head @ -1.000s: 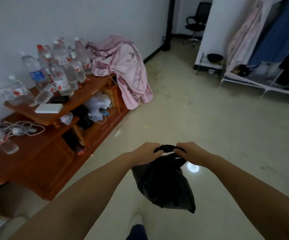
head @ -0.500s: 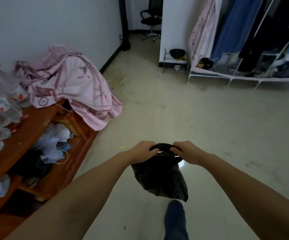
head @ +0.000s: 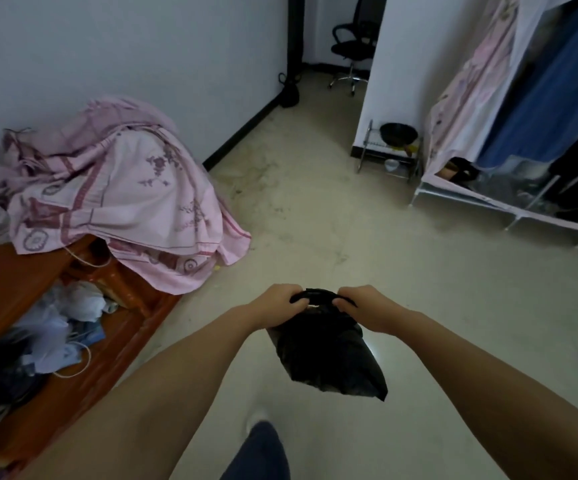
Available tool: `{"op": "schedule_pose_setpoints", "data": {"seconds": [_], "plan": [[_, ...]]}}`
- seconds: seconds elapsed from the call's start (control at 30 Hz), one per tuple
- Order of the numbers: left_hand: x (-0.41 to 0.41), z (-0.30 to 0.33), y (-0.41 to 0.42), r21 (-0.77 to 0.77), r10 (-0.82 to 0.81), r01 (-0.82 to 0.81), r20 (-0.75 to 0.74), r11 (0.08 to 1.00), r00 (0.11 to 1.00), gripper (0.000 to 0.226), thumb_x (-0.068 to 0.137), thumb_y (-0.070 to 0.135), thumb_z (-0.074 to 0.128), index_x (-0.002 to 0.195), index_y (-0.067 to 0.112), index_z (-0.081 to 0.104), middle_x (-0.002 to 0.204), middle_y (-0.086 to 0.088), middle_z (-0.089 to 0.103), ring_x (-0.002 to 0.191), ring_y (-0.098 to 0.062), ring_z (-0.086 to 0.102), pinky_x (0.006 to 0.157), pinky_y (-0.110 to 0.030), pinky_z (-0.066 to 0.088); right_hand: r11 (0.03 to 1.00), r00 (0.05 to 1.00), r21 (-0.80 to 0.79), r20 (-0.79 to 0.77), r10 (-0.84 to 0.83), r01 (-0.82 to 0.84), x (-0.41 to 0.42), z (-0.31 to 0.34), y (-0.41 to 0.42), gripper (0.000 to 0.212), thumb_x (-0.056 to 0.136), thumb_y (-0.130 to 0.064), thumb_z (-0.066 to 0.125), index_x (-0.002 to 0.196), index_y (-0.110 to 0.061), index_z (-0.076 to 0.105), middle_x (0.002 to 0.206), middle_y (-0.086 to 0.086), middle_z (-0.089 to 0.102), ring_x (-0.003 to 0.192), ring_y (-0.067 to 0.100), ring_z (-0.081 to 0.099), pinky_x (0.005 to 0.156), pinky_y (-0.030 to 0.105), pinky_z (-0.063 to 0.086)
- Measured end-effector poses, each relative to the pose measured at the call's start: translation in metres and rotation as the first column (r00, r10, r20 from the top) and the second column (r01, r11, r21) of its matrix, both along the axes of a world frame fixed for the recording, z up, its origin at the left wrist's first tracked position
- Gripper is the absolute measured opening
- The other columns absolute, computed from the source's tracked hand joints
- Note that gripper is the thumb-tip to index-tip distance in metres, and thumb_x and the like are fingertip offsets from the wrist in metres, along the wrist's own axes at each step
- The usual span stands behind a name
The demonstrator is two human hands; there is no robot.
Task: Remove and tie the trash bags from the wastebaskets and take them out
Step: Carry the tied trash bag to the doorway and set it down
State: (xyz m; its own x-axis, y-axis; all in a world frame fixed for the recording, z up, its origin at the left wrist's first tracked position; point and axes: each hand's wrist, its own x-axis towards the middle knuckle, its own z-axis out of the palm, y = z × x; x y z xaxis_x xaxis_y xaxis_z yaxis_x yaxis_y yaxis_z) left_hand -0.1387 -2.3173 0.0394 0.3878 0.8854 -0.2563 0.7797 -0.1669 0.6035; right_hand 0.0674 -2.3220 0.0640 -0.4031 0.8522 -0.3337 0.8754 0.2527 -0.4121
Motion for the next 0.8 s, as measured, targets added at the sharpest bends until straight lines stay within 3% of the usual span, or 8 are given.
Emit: {"op": "schedule_pose_setpoints", "data": {"seconds": [0.07, 0.17, 0.27, 0.4, 0.57, 0.8], "plan": [[0.000, -0.008, 0.047, 0.017, 0.011, -0.011, -0.009, 1.000, 1.000, 0.022, 0.095, 0.026, 0.048, 0.077, 0.014, 0.048, 0.084, -0.012, 0.058, 0.078, -0.019, 0.049, 0.068, -0.027, 0.031, 0.999, 0.999, 0.000, 0.009, 0.033, -0.033, -0.002, -0.003, 0.051, 0.036, 0.099, -0.029, 0.039, 0.064, -0.028, 0.035, 0.066, -0.002, 0.045, 0.072, 0.022, 0.045, 0.066, 0.028, 0.032], [-0.003, -0.016, 0.131, 0.023, 0.023, -0.023, -0.009, 0.999, 1.000, 0.019, 0.095, 0.027, 0.047, 0.080, 0.016, 0.050, 0.084, -0.008, 0.057, 0.078, -0.019, 0.050, 0.068, -0.027, 0.033, 1.000, 0.999, 0.002, -0.015, 0.029, -0.029, -0.002, -0.011, 0.139, 0.026, 0.098, -0.029, 0.040, 0.075, -0.018, 0.044, 0.075, 0.005, 0.051, 0.073, 0.023, 0.048, 0.063, 0.030, 0.034], [-0.004, -0.018, 0.222, 0.012, 0.025, -0.025, -0.002, 1.000, 1.000, 0.020, 0.095, 0.027, 0.047, 0.084, 0.013, 0.055, 0.082, -0.005, 0.057, 0.077, -0.019, 0.052, 0.066, -0.026, 0.033, 1.000, 0.999, -0.002, -0.037, 0.001, -0.001, -0.002, -0.014, 0.228, 0.027, 0.098, -0.029, 0.041, 0.073, -0.021, 0.044, 0.069, 0.001, 0.049, 0.071, 0.023, 0.048, 0.056, 0.028, 0.033], [0.000, -0.004, 0.342, 0.001, -0.012, 0.012, 0.000, 1.000, 1.000, 0.026, 0.095, 0.026, 0.047, 0.094, 0.005, 0.062, 0.085, -0.010, 0.059, 0.079, -0.019, 0.053, 0.066, -0.027, 0.035, 0.998, 0.997, -0.021, -0.059, -0.054, 0.052, 0.001, -0.003, 0.335, 0.024, 0.098, -0.028, 0.041, 0.079, -0.016, 0.048, 0.070, 0.000, 0.049, 0.070, 0.021, 0.048, 0.059, 0.028, 0.034], [0.024, 0.001, 0.467, 0.009, -0.062, 0.062, 0.010, 0.998, 0.998, 0.027, 0.096, 0.028, 0.047, 0.092, 0.005, 0.060, 0.082, -0.006, 0.055, 0.077, -0.019, 0.051, 0.063, -0.027, 0.032, 0.996, 0.996, -0.004, -0.036, -0.085, 0.085, 0.026, 0.003, 0.455, 0.032, 0.098, -0.029, 0.041, 0.066, -0.027, 0.041, 0.064, -0.006, 0.045, 0.069, 0.022, 0.047, 0.054, 0.024, 0.032], [0.065, -0.015, 0.652, 0.023, -0.063, 0.064, -0.011, 0.998, 0.998, 0.022, 0.096, 0.028, 0.047, 0.084, 0.011, 0.056, 0.080, -0.003, 0.053, 0.077, -0.018, 0.049, 0.065, -0.027, 0.031, 0.999, 0.999, 0.006, -0.026, -0.041, 0.042, 0.064, -0.011, 0.643, 0.024, 0.099, -0.030, 0.040, 0.082, -0.016, 0.050, 0.074, 0.003, 0.053, 0.071, 0.021, 0.049, 0.062, 0.030, 0.035]]}}
